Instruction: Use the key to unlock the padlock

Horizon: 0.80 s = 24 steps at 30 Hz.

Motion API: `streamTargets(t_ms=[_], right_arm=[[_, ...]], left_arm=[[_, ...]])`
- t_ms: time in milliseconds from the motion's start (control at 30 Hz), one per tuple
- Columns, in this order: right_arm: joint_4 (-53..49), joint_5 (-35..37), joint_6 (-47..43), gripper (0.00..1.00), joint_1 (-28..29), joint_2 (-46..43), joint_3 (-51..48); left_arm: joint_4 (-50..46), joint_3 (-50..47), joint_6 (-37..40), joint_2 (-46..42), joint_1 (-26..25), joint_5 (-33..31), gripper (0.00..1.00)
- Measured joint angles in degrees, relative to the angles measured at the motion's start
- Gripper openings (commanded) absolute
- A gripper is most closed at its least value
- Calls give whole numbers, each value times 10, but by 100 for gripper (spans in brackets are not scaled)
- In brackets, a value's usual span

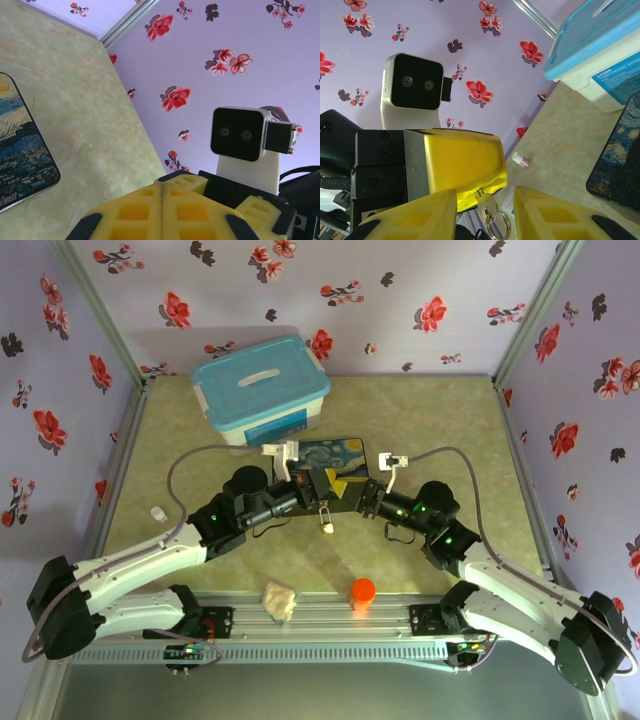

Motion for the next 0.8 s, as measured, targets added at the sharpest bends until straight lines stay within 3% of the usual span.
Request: streamTargets(t_ms=[333, 633, 800], right_arm=[[49, -5, 25, 28, 0, 11, -19], [62, -5, 32, 13, 0, 11, -26], [67, 2, 33, 15, -1, 11, -31]], left_arm=[[6, 3, 0, 10, 1, 0, 0], [18, 10, -4, 19, 1, 2, 0], [23, 13, -7, 26, 1, 5, 0]])
